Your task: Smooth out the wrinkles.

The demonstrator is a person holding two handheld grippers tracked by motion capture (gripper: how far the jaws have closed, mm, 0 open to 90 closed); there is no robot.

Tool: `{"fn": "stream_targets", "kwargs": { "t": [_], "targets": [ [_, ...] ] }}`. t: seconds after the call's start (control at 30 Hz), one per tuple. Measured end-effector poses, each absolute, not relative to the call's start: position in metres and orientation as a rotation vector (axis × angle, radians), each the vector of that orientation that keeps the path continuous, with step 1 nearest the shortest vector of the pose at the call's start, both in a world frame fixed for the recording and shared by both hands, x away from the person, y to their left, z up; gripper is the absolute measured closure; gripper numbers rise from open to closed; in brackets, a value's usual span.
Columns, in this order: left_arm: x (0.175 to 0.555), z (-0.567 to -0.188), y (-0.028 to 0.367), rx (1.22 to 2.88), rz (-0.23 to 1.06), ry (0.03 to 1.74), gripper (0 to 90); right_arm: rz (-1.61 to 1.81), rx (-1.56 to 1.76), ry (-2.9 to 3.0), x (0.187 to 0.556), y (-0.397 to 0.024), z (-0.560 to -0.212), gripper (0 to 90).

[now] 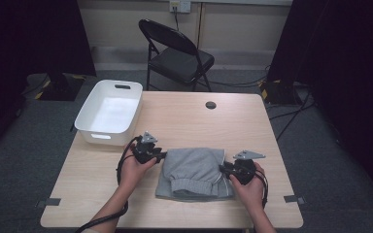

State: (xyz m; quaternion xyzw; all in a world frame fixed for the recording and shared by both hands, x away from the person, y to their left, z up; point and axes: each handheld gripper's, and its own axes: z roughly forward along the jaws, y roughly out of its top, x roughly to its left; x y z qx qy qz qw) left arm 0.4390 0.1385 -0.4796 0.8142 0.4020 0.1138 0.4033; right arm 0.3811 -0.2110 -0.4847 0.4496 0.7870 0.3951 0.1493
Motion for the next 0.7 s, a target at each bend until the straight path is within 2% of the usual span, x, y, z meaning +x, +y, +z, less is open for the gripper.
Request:
{"fn": "stream_targets", "kwargs": {
  "t": [0.17, 0.27, 0.33, 0.43, 0.57, 0.7],
  "targets": [
    [0.445, -0.479, 0.126, 2.119, 0.305, 0.986, 69.1, 1.126, 1.280, 2.263, 0.381, -0.210, -0.485, 70.6],
    [0.449, -0.483, 0.120, 2.158, 0.290, 0.987, 73.4, 1.129, 1.283, 2.267, 0.381, -0.210, -0.486, 70.8],
    [0.449, -0.487, 0.117, 2.181, 0.278, 0.992, 79.4, 1.132, 1.280, 2.264, 0.381, -0.210, -0.487, 71.0],
    [0.448, -0.488, 0.117, 2.171, 0.279, 0.996, 88.0, 1.132, 1.275, 2.269, 0.381, -0.210, -0.488, 72.2],
    [0.448, -0.485, 0.125, 2.160, 0.265, 1.018, 89.7, 1.143, 1.278, 2.266, 0.381, -0.211, -0.490, 73.5],
    [0.448, -0.477, 0.143, 2.049, 0.264, 1.097, 90.0, 1.125, 1.258, 2.274, 0.380, -0.210, -0.490, 74.3]
  ]
}}
